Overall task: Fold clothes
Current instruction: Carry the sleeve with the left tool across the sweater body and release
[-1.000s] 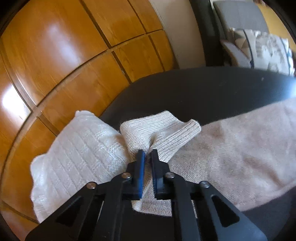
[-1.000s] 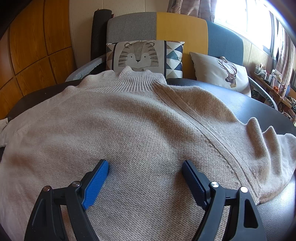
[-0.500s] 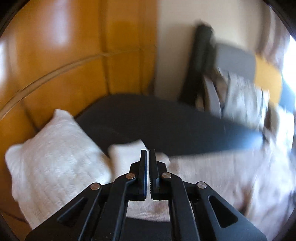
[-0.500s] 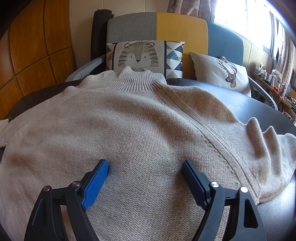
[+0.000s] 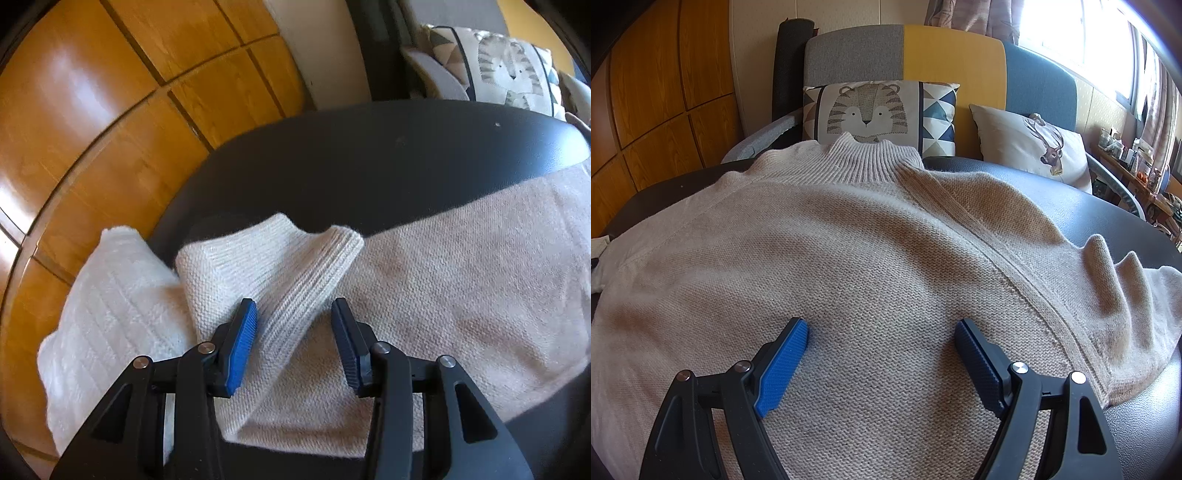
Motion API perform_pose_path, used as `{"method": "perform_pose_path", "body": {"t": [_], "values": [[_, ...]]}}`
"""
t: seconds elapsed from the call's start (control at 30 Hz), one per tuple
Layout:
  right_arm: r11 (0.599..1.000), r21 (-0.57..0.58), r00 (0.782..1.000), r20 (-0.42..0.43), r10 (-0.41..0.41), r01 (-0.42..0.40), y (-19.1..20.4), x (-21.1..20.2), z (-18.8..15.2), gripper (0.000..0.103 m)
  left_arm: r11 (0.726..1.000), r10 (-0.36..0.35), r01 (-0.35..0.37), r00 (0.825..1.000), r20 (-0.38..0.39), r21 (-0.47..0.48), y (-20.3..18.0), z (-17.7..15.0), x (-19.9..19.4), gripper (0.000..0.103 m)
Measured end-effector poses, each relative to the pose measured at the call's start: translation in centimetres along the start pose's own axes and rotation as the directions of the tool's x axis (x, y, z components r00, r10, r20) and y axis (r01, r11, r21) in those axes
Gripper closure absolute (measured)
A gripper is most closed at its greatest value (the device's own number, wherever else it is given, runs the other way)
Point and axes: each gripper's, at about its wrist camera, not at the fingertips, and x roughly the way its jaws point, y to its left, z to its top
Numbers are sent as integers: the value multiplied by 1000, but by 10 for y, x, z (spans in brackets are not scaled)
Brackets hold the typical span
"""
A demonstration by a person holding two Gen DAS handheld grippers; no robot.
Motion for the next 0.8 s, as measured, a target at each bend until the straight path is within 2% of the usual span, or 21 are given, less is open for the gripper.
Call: {"method": "perform_pose_path", "body": {"t": [0.03, 0.13, 0.2, 0.27, 0.33, 0.43, 0.5, 0.6, 0.67, 0.8], "values": [[1000, -1, 1000, 0, -1, 1, 0, 0, 0, 20, 1000, -3, 3, 1000, -6, -2, -1, -2, 1, 99], [1000, 0, 1000, 1, -1, 1, 1, 0, 0, 20, 996, -54, 56, 998, 44, -62, 10, -1, -13, 99], [1000, 0, 1000, 1, -2, 2, 2, 0, -1, 20, 987, -79, 92, 992, 95, -134, 24, 5, -30, 99], [1000, 0, 1000, 2, -2, 2, 2, 0, 0, 20, 967, -114, 148, 979, 166, -209, 39, 15, -56, 99], [1000, 0, 1000, 2, -3, 3, 1, 0, 0, 20, 948, -146, 204, 961, 236, -243, 51, 30, -83, 99], [1000, -2, 1000, 1, -5, 5, 1, 0, 0, 20, 921, -212, 302, 918, 335, -245, 49, 56, -128, 99], [1000, -3, 1000, 2, -7, 7, 2, 0, 0, 20, 905, -263, 365, 884, 387, -218, 37, 72, -154, 99], [1000, -2, 1000, 2, -4, 4, 1, 0, 0, 20, 885, -342, 441, 834, 433, -148, -8, 92, -193, 99], [1000, -2, 1000, 2, -5, 5, 1, 0, 0, 20, 870, -401, 486, 795, 456, -80, -50, 99, -216, 99], [1000, 0, 1000, 2, -4, 4, 2, 0, 0, 20, 842, -503, 537, 744, 440, 53, -129, 103, -235, 99]]}}
